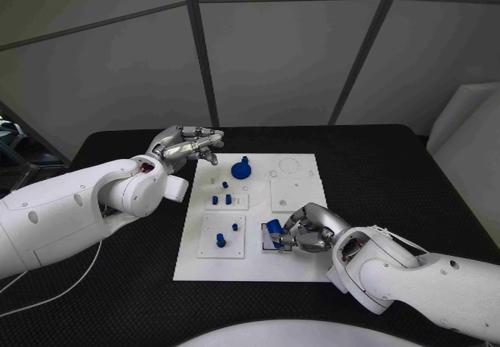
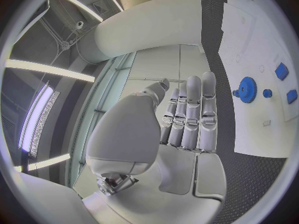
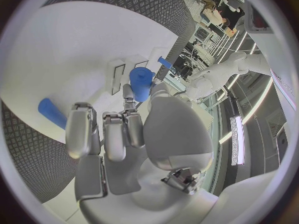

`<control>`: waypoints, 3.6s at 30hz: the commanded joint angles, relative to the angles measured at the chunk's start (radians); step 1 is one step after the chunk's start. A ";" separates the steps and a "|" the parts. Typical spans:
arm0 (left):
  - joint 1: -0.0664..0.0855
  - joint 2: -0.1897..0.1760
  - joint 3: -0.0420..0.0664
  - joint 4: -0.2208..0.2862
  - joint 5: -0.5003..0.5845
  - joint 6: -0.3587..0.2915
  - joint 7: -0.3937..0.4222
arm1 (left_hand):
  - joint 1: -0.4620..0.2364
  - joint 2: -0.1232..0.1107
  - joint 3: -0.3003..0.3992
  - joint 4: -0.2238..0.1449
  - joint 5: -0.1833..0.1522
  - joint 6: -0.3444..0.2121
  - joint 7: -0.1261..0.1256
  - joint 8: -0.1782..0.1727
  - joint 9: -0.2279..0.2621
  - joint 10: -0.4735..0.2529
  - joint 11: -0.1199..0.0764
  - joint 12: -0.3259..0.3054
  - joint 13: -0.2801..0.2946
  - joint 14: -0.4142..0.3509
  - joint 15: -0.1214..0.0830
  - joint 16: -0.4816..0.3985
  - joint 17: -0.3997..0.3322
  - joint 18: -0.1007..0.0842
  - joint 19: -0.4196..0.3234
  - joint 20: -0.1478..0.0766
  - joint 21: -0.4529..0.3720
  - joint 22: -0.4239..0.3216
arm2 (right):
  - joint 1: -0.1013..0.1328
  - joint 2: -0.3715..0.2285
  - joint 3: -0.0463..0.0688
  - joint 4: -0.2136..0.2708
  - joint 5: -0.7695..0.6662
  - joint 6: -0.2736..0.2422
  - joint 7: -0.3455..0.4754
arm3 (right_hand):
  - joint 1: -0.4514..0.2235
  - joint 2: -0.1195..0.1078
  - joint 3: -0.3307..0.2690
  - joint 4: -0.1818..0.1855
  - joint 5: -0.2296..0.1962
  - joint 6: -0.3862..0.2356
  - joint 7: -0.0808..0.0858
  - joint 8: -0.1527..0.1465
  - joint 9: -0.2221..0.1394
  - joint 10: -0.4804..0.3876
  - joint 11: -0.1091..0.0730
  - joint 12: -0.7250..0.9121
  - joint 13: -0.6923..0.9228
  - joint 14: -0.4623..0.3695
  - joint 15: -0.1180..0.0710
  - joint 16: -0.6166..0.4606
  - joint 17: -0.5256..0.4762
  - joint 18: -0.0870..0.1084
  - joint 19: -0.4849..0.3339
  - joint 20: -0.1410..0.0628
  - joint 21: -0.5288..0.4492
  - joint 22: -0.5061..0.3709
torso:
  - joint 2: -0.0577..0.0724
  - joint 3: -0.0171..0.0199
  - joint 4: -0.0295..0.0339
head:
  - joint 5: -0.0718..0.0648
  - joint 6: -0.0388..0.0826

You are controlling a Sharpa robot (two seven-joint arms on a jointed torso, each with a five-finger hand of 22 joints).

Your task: Assemble the parts on the task board

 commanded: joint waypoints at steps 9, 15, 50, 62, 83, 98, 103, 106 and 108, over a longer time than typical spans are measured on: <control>0.002 -0.001 0.000 0.003 0.002 0.011 0.001 | -0.004 0.005 -0.010 0.002 0.006 -0.008 -0.001 0.005 -0.001 -0.010 -0.002 0.005 0.002 -0.003 0.003 -0.007 -0.002 -0.013 0.008 -0.003 -0.007 -0.003 | 0.002 0.029 0.001 -0.021 -0.026 0.036 -0.041 | -0.047 0.003 -0.028 0.001 -0.031 0.058 -0.056 0.018 0.095 0.027 -0.009 -0.006 0.094 0.095 -0.010 0.004 0.221 -0.017 0.000 -0.010 0.004 0.051 | 0.000 0.0013 -0.0008 | 0.006 0.003; 0.002 -0.003 0.000 0.003 0.002 0.012 0.001 | -0.006 0.005 -0.011 0.003 0.006 -0.009 -0.001 0.005 -0.001 -0.011 -0.002 0.006 0.002 -0.003 0.003 -0.007 -0.002 -0.013 0.008 -0.002 -0.008 -0.003 | 0.002 0.035 0.001 -0.026 -0.038 0.035 -0.038 | -0.118 0.001 -0.069 0.002 -0.107 0.051 -0.056 0.028 0.116 0.023 -0.008 -0.018 0.088 0.093 -0.010 -0.001 0.213 -0.015 -0.006 -0.011 -0.003 0.044 | 0.000 0.0021 -0.0010 | 0.011 0.000; 0.001 0.000 0.000 -0.003 0.002 0.014 -0.001 | -0.006 0.005 -0.011 0.003 0.006 -0.009 -0.001 0.005 -0.001 -0.011 -0.002 0.006 0.002 -0.003 0.003 -0.007 -0.002 -0.013 0.008 -0.002 -0.008 -0.003 | 0.002 0.016 0.001 -0.006 -0.152 0.024 -0.009 | 0.052 -0.011 0.049 -0.115 -0.303 0.038 -0.071 0.070 0.202 0.031 -0.021 -0.024 0.110 0.096 -0.019 0.005 0.226 -0.018 0.003 -0.018 0.001 0.060 | -0.001 0.0025 -0.0012 | 0.007 0.000; 0.001 -0.004 -0.001 -0.001 0.002 0.013 -0.002 | -0.007 0.006 -0.013 0.005 0.006 -0.010 -0.001 0.006 -0.001 -0.012 -0.002 0.008 0.002 -0.003 0.004 -0.007 -0.003 -0.013 0.009 -0.002 -0.010 -0.005 | 0.002 0.016 0.001 -0.009 -0.168 0.018 -0.008 | 0.075 -0.001 0.059 -0.129 -0.299 0.042 -0.077 0.076 0.207 0.037 -0.026 -0.015 0.119 0.097 -0.024 0.008 0.231 -0.019 0.007 -0.022 0.006 0.066 | 0.000 0.0028 -0.0041 | 0.008 -0.001; 0.001 -0.005 -0.002 -0.003 0.002 0.009 -0.002 | -0.007 0.007 -0.014 0.005 0.007 -0.010 -0.001 0.007 -0.001 -0.013 -0.002 0.010 0.002 -0.004 0.004 -0.007 -0.003 -0.013 0.009 -0.002 -0.011 -0.006 | 0.003 -0.264 0.023 0.080 -0.163 -0.007 0.097 | 0.048 -0.004 0.010 -0.079 -0.143 -0.068 0.001 -0.087 0.136 0.013 0.039 -0.056 0.096 0.084 0.029 -0.025 0.171 -0.005 -0.035 0.024 -0.044 0.009 | -0.005 0.0065 -0.0200 | -0.029 0.007; -0.004 -0.004 -0.004 -0.004 0.002 0.011 -0.001 | -0.007 0.007 -0.014 0.005 0.007 -0.010 -0.001 0.007 -0.001 -0.013 -0.002 0.010 0.002 -0.004 0.004 -0.007 -0.003 -0.013 0.009 -0.002 -0.011 -0.006 | 0.000 -0.240 0.022 0.036 -0.331 0.120 -0.022 | 0.034 -0.008 -0.018 -0.046 -0.120 -0.002 -0.013 -0.114 0.117 0.016 0.027 -0.061 0.095 0.086 0.020 -0.022 0.179 -0.006 -0.027 0.018 -0.040 0.018 | -0.004 0.0071 -0.0205 | -0.031 0.002; -0.005 -0.005 -0.004 -0.003 0.002 0.013 0.000 | -0.007 0.007 -0.014 0.005 0.007 -0.010 -0.001 0.007 -0.001 -0.013 -0.002 0.010 0.002 -0.004 0.004 -0.007 -0.003 -0.013 0.009 -0.002 -0.011 -0.006 | -0.003 -0.217 0.020 0.021 -0.337 0.137 -0.029 | 0.033 -0.009 -0.019 -0.045 -0.120 -0.001 -0.013 -0.115 0.116 0.017 0.027 -0.057 0.098 0.087 0.020 -0.019 0.183 -0.007 -0.025 0.018 -0.037 0.021 | -0.004 0.0070 -0.0202 | -0.034 0.001; -0.005 -0.006 -0.004 -0.001 0.002 0.013 0.000 | -0.006 0.007 -0.014 0.005 0.007 -0.010 -0.001 0.007 -0.001 -0.013 -0.002 0.010 0.002 -0.004 0.004 -0.007 -0.003 -0.013 0.009 -0.002 -0.011 -0.006 | -0.006 -0.206 0.020 0.011 -0.338 0.157 -0.036 | 0.033 -0.009 -0.020 -0.045 -0.119 0.000 -0.014 -0.115 0.116 0.018 0.027 -0.057 0.098 0.088 0.020 -0.017 0.188 -0.008 -0.024 0.018 -0.036 0.023 | -0.005 0.0056 -0.0193 | -0.035 0.000; -0.005 -0.007 -0.004 -0.001 0.002 0.013 0.000 | -0.006 0.007 -0.014 0.005 0.007 -0.010 -0.001 0.008 -0.001 -0.013 -0.002 0.010 0.002 -0.004 0.004 -0.007 -0.003 -0.013 0.010 -0.002 -0.012 -0.006 | -0.008 -0.201 0.019 0.008 -0.339 0.167 -0.040 | 0.034 -0.009 -0.020 -0.044 -0.120 0.002 -0.014 -0.115 0.116 0.017 0.027 -0.057 0.098 0.088 0.020 -0.017 0.187 -0.008 -0.024 0.018 -0.036 0.023 | -0.004 0.0055 -0.0176 | -0.035 -0.001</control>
